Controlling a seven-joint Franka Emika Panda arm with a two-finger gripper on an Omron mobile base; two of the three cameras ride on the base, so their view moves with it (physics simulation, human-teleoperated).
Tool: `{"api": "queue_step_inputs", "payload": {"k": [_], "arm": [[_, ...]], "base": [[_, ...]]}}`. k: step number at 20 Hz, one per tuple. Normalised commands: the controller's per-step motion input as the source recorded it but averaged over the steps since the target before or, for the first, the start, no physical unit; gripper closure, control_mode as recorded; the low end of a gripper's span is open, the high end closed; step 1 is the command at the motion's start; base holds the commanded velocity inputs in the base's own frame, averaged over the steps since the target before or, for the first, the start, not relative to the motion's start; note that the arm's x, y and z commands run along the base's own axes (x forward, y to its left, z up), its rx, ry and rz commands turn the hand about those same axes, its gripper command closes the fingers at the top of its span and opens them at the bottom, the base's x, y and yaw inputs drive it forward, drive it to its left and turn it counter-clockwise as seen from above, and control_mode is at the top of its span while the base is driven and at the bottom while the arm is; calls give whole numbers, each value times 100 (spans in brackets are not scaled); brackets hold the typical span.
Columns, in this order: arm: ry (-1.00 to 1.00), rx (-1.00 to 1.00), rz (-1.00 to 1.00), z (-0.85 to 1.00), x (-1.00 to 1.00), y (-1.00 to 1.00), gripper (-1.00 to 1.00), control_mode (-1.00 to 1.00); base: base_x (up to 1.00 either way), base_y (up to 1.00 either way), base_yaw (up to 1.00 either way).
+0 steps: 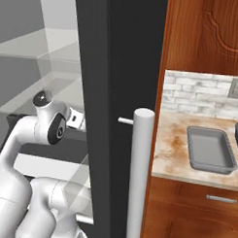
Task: Place one garlic and one fish in each tupperware on the nearby counter, to pack two identical lunches.
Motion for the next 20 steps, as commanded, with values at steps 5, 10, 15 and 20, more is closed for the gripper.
{"api": "queue_step_inputs", "payload": {"k": [5,10,15,20], "arm": [[3,0,0,16,40,0,-100,-100],[0,0,-2,1,41,-13,-100,-100],[0,0,-5,0,43,-26,-100,-100],[0,0,-5,-4,48,-22,-100,-100]], "base": [[0,0,0],[0,0,0],[0,0,0],[0,0,0]]}}
